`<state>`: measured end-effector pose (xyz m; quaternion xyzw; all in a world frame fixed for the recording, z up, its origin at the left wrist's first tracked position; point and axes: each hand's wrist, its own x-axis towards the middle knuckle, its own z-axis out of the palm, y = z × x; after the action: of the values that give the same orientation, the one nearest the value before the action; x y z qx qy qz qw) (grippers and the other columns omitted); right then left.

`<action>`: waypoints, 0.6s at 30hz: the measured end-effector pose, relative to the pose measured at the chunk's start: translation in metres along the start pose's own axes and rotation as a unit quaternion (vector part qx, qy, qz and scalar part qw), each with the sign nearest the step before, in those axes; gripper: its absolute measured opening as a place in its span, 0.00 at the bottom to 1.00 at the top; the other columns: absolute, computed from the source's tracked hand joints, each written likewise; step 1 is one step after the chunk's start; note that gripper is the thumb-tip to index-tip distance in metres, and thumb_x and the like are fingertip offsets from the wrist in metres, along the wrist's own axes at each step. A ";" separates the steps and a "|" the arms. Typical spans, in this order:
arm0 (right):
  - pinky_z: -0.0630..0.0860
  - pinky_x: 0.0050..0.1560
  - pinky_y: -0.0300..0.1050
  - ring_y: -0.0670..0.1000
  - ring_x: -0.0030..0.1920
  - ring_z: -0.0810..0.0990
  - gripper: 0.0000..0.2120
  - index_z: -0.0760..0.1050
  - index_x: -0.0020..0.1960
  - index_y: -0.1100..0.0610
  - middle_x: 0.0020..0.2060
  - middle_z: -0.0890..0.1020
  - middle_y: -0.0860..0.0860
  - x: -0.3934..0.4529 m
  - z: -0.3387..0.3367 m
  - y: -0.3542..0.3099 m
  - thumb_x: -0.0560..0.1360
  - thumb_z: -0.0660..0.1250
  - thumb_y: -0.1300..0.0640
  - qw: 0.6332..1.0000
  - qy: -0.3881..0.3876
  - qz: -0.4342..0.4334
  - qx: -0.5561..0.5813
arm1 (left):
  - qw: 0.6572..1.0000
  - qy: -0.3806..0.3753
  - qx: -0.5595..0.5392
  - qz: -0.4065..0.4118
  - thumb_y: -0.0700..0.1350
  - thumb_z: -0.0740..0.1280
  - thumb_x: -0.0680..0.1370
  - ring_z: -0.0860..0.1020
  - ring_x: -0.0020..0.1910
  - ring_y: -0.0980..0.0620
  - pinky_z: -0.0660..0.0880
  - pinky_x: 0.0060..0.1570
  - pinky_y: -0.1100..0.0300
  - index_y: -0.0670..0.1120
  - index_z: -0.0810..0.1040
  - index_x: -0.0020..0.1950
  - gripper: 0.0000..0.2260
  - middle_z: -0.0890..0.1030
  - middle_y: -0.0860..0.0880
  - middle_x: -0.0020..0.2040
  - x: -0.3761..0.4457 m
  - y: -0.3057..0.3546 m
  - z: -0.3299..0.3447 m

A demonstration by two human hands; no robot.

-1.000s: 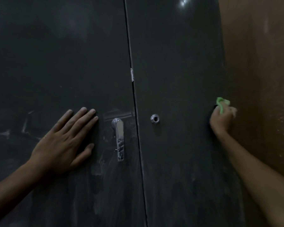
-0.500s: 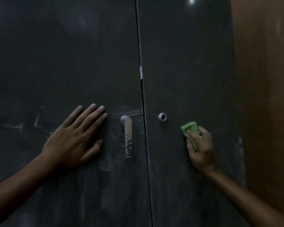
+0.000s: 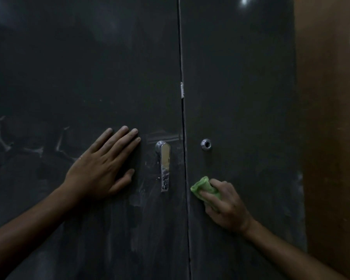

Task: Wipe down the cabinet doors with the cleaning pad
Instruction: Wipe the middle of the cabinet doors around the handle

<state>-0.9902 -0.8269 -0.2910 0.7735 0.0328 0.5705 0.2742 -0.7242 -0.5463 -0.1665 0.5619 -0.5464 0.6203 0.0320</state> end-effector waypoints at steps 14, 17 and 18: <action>0.77 0.42 0.55 0.62 0.43 0.81 0.14 0.75 0.63 0.49 0.61 0.73 0.58 -0.003 0.009 -0.026 0.78 0.66 0.55 0.999 -0.005 -0.046 -0.012 | 1.000 0.002 0.002 -0.001 0.61 0.54 0.83 0.51 0.85 0.45 0.51 0.83 0.42 0.42 0.55 0.85 0.35 0.54 0.43 0.86 -0.002 0.000 -0.003; 0.79 0.47 0.60 0.66 0.48 0.80 0.15 0.74 0.61 0.50 0.59 0.76 0.63 0.012 0.003 -0.013 0.74 0.65 0.56 0.987 0.075 0.141 -0.028 | 1.000 0.000 0.001 -0.001 0.61 0.54 0.83 0.51 0.85 0.45 0.52 0.83 0.42 0.42 0.55 0.85 0.35 0.53 0.43 0.86 -0.001 0.001 -0.002; 0.78 0.50 0.61 0.66 0.51 0.78 0.15 0.73 0.61 0.51 0.58 0.76 0.63 0.021 0.006 -0.016 0.74 0.64 0.56 0.968 0.104 0.227 -0.022 | 1.000 -0.001 -0.001 -0.002 0.61 0.53 0.83 0.51 0.85 0.45 0.52 0.83 0.41 0.42 0.55 0.85 0.35 0.53 0.43 0.86 -0.001 0.001 -0.002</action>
<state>-0.9730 -0.8076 -0.2814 0.6907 -0.1279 0.6958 0.1495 -0.7256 -0.5446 -0.1672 0.5633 -0.5458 0.6194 0.0332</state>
